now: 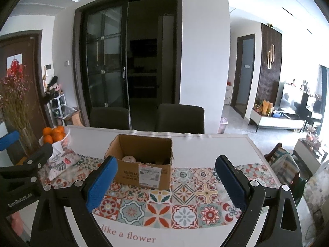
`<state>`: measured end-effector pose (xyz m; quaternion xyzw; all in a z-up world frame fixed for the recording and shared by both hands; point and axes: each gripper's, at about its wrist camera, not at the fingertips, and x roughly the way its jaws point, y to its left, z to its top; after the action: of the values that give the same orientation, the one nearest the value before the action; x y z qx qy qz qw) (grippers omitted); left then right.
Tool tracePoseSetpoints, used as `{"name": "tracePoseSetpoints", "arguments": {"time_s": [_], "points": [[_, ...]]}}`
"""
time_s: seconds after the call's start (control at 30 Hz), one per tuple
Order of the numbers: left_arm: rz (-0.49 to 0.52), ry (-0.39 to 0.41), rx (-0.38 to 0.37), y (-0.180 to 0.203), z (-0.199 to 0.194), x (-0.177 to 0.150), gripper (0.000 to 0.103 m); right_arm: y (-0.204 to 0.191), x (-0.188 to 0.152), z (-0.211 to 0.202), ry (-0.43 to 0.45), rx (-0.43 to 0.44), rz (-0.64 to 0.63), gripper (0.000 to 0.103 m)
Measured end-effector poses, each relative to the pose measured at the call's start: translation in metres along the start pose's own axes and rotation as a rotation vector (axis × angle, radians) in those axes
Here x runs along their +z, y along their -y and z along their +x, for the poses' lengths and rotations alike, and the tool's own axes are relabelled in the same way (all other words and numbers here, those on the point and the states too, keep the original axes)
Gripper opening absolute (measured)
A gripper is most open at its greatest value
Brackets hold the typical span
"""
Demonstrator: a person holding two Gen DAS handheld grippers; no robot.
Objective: Organize rigid objects
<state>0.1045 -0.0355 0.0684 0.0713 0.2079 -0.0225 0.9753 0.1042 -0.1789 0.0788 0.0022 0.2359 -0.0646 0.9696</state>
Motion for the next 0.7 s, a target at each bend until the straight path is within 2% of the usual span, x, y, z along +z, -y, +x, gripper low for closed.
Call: {"name": "tracePoseSetpoints", "arguments": {"time_s": [0.7], "points": [[-0.007,0.022,0.003,0.0006,-0.0094,0.004,0.103,-0.0033,0.005,-0.0091,0.026,-0.001,-0.003,0.097]]}}
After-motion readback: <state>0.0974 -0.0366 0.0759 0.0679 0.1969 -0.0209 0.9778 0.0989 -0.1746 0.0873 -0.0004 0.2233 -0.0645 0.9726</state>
